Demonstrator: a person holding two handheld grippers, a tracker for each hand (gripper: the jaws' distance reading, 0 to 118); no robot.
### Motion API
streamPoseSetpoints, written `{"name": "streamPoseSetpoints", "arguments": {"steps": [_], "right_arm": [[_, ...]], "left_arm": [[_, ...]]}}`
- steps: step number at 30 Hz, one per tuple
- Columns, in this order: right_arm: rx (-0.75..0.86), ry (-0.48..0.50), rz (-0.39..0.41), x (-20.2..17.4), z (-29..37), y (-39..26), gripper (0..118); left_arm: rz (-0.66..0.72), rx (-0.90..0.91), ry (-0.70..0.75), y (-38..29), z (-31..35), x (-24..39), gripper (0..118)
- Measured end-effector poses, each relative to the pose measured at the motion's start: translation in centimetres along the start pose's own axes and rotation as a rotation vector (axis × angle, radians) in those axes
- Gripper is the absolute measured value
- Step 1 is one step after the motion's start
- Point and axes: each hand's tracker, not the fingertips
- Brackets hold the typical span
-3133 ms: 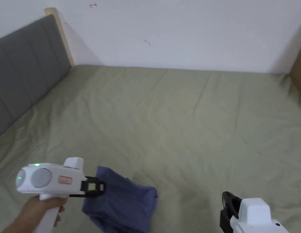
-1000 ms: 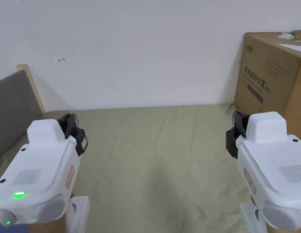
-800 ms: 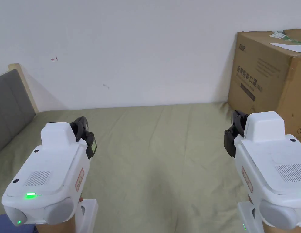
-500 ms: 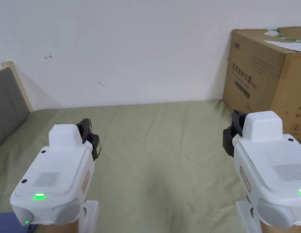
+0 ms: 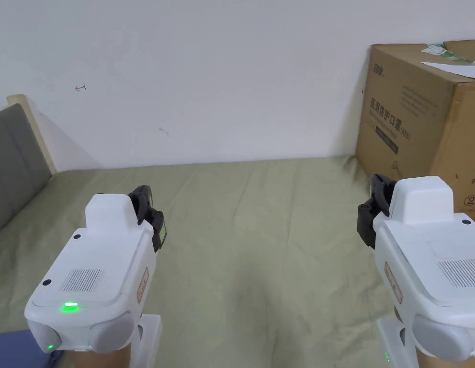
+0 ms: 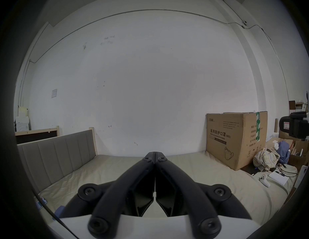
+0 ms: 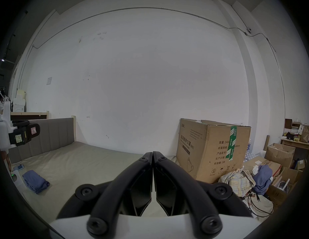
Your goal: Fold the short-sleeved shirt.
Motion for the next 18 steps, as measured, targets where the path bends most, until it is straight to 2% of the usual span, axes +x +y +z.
{"name": "streamPoseSetpoints", "arguments": {"steps": [18], "right_arm": [[0.004,-0.002,0.006,0.01,0.23,0.25,0]], "left_arm": [[-0.016,0.004,-0.005,0.02,0.37,0.56,0]]}}
